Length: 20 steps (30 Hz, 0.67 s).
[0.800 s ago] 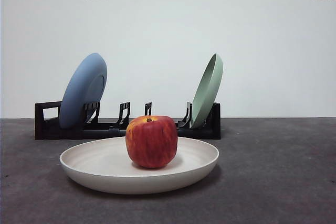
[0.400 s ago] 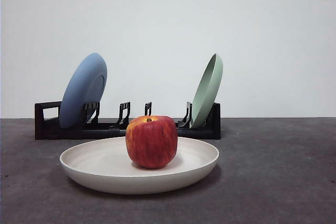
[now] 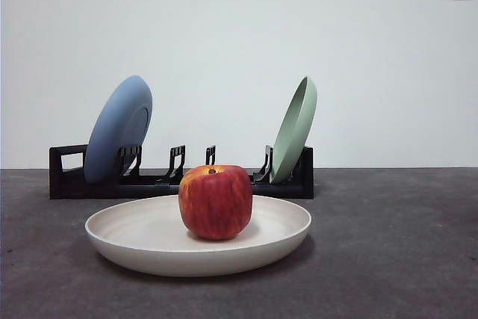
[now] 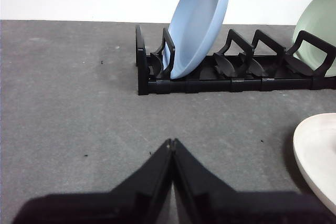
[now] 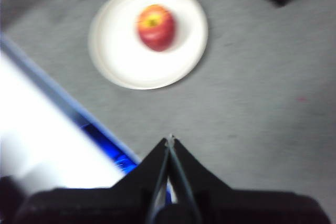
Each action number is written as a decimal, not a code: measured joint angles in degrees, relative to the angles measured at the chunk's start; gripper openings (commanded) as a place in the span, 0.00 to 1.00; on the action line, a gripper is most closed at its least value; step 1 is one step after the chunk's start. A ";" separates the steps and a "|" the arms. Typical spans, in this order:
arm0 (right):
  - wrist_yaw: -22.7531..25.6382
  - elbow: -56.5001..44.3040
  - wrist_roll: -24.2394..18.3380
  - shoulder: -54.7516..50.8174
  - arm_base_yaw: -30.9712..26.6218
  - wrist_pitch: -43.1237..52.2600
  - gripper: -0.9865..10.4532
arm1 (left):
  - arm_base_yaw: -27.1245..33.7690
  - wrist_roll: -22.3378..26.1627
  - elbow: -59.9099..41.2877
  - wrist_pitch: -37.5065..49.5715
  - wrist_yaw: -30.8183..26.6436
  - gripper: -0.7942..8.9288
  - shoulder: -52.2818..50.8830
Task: Take the yellow plate from the plate rack,put the plate on the table,take the apple from the table,put the apple in the plate
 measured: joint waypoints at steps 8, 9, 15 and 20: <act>-5.73 -0.11 -6.56 -10.16 -16.28 18.49 0.09 | 0.00 -0.02 0.00 0.00 -0.04 0.08 0.00; -5.79 -0.42 -6.93 -11.54 -19.17 20.59 0.09 | 0.00 -0.02 0.00 0.00 -0.04 0.08 0.00; -5.81 -8.22 -11.15 -20.94 -32.89 32.28 0.09 | 0.00 0.00 0.00 0.00 -0.04 0.08 0.00; -6.10 -23.61 -12.83 -29.44 -38.25 47.80 0.09 | 0.00 0.00 0.00 0.00 -0.04 0.08 0.00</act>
